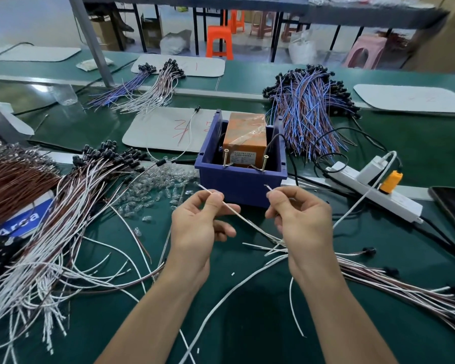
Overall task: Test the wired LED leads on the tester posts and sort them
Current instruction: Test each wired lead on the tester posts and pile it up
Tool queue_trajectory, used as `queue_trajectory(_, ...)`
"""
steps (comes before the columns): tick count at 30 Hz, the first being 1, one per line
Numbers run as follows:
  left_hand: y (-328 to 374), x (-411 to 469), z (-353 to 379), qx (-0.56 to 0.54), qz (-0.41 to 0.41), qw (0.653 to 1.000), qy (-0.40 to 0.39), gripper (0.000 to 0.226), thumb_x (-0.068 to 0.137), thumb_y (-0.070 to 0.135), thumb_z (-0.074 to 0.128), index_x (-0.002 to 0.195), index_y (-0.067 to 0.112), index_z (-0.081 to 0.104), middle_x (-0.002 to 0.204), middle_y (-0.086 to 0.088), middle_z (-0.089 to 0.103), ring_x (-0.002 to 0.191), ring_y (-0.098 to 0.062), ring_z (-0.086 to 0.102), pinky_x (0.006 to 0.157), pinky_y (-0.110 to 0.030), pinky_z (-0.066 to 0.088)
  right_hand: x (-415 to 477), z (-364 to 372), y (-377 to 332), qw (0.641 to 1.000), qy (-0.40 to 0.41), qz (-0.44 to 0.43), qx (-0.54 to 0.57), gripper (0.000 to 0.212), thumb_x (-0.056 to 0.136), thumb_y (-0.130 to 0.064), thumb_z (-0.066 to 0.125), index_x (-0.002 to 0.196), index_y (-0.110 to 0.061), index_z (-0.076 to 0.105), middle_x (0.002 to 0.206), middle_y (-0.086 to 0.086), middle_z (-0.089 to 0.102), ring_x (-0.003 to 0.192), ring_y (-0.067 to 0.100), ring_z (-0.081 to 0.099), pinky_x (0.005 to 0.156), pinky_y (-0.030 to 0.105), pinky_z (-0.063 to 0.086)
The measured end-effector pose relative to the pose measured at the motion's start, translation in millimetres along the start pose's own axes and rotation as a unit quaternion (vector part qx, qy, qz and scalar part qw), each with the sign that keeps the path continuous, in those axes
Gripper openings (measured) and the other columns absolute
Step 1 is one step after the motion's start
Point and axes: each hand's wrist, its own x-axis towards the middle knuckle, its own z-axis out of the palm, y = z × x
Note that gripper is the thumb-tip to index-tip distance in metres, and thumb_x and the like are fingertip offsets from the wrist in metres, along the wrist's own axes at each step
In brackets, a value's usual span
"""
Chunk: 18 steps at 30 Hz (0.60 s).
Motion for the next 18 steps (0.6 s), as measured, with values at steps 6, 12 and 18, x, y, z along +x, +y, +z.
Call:
queue_trajectory(6,8.4,9.3,6.2,-0.048,-0.032,0.998,0.038,0.02,0.102,0.016,0.061,0.089,0.008,0.074,0.062,-0.004,0.069,0.044,-0.01,0.059,0.04,-0.018,0.046,11.9,-6.5,-8.1,0.999,0.039,-0.005,0.01,0.021,0.098,-0.005,0.059,0.081,-0.013,0.069,0.064,0.005,0.07,0.045,0.01,0.05,0.048,0.02,0.042)
queue_trajectory(12,13.5,23.4,12.0,-0.018,-0.058,0.998,0.016,0.018,0.1,0.003,0.059,0.089,0.002,0.073,0.065,-0.006,0.07,0.053,-0.011,0.068,0.051,-0.019,0.054,28.1,-2.9,-6.2,0.989,0.09,-0.031,-0.112,0.019,0.096,-0.019,0.063,0.077,-0.017,0.066,0.062,0.001,0.073,0.049,0.019,0.068,0.058,0.035,0.049)
queue_trajectory(18,13.8,30.1,12.3,0.057,-0.036,0.997,0.044,0.024,0.092,0.009,0.071,0.069,0.007,0.075,0.063,-0.008,0.071,0.046,-0.011,0.061,0.044,-0.019,0.049,34.7,6.1,-4.3,0.972,0.133,-0.048,-0.186,0.023,0.086,-0.028,0.072,0.064,-0.023,0.068,0.051,-0.01,0.067,0.044,0.004,0.059,0.053,0.025,0.045)
